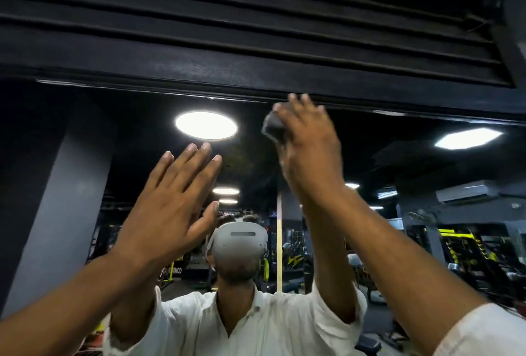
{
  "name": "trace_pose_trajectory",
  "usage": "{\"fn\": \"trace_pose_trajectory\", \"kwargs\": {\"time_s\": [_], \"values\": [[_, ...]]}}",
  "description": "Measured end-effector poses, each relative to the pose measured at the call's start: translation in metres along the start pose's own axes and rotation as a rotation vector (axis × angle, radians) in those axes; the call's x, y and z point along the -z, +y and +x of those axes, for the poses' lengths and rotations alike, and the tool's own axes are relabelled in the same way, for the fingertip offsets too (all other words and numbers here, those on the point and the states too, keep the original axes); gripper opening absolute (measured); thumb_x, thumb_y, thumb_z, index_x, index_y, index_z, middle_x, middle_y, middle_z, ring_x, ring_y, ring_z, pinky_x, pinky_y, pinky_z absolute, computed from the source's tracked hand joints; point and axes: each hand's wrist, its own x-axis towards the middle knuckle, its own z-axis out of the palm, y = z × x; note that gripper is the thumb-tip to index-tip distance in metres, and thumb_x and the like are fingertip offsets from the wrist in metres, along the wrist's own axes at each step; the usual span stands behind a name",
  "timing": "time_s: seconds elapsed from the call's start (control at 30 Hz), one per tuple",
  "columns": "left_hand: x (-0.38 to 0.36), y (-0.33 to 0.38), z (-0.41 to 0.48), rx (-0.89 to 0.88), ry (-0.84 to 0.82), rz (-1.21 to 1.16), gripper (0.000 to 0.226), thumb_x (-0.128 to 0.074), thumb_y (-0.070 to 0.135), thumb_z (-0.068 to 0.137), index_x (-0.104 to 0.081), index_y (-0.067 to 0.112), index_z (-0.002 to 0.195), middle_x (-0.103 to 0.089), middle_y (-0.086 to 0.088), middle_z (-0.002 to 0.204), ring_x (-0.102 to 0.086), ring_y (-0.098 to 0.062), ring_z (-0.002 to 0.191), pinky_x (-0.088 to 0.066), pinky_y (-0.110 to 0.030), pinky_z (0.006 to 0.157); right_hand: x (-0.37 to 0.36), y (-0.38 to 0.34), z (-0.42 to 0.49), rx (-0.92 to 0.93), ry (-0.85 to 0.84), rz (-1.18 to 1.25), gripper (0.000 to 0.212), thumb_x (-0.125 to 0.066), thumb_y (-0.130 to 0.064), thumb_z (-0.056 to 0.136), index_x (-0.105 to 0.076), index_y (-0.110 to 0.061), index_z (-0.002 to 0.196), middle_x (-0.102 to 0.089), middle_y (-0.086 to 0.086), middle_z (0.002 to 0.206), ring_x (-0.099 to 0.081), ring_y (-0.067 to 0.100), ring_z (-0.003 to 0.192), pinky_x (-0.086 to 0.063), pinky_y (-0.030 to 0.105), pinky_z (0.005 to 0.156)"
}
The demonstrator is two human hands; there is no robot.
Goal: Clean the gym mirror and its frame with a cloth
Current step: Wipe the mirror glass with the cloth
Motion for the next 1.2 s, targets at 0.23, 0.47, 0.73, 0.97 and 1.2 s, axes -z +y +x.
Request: {"fn": "trace_pose_trajectory", "kwargs": {"time_s": [0.23, 0.47, 0.73, 0.97, 1.2], "values": [[-0.002, 0.0, 0.0, 0.012, 0.001, -0.004, 0.075, -0.032, 0.055, 0.105, -0.017, 0.023, 0.171, -0.011, -0.002, 0.179, -0.003, -0.016, 0.165, -0.008, -0.049, 0.132, -0.014, -0.068, 0.002, -0.215, 0.049, 0.147, 0.065, -0.044, 0.002, 0.098, -0.042, -0.019, 0.159, -0.034, 0.006, 0.169, -0.023, 0.025, 0.16, -0.009, 0.042, 0.132], [0.013, -0.029, -0.01, -0.021, -0.035, -0.067, 0.076, -0.033, 0.056, 0.105, -0.018, 0.02, 0.171, -0.013, 0.001, 0.179, -0.005, -0.012, 0.165, -0.011, -0.051, 0.133, -0.011, -0.053, 0.022, 0.048, -0.075, 0.069, 0.062, -0.059, -0.005, 0.101, -0.045, -0.024, 0.158, -0.04, 0.002, 0.167, -0.028, 0.023, 0.158, -0.019, 0.047, 0.131], [0.008, -0.06, -0.079, -0.167, -0.048, 0.044, 0.077, -0.03, 0.055, 0.107, -0.019, 0.01, 0.169, -0.011, -0.01, 0.178, -0.009, -0.025, 0.165, -0.018, -0.057, 0.131, -0.002, -0.132, -0.073, 0.015, -0.152, 0.21, 0.064, -0.057, -0.005, 0.102, -0.039, -0.021, 0.162, -0.034, 0.002, 0.17, -0.02, 0.018, 0.161, -0.017, 0.046, 0.131], [0.005, -0.057, -0.093, -0.228, -0.046, 0.007, 0.077, -0.032, 0.051, 0.105, -0.025, 0.006, 0.167, -0.016, -0.014, 0.177, -0.015, -0.029, 0.164, -0.022, -0.059, 0.129, 0.027, -0.121, -0.128, 0.323, -0.311, 0.049, 0.061, -0.059, -0.02, 0.105, -0.038, -0.015, 0.161, -0.034, 0.012, 0.169, -0.027, 0.029, 0.158, -0.023, 0.051, 0.129], [0.005, -0.058, -0.093, -0.237, -0.048, 0.003, 0.078, -0.031, 0.053, 0.105, -0.022, 0.006, 0.168, -0.015, -0.015, 0.177, -0.015, -0.03, 0.164, -0.021, -0.06, 0.129, 0.013, -0.113, -0.086, -0.166, -0.135, 0.071, 0.056, -0.037, -0.021, 0.106, -0.037, -0.023, 0.163, -0.032, 0.003, 0.171, -0.019, 0.018, 0.161, -0.025, 0.05, 0.129]]}}
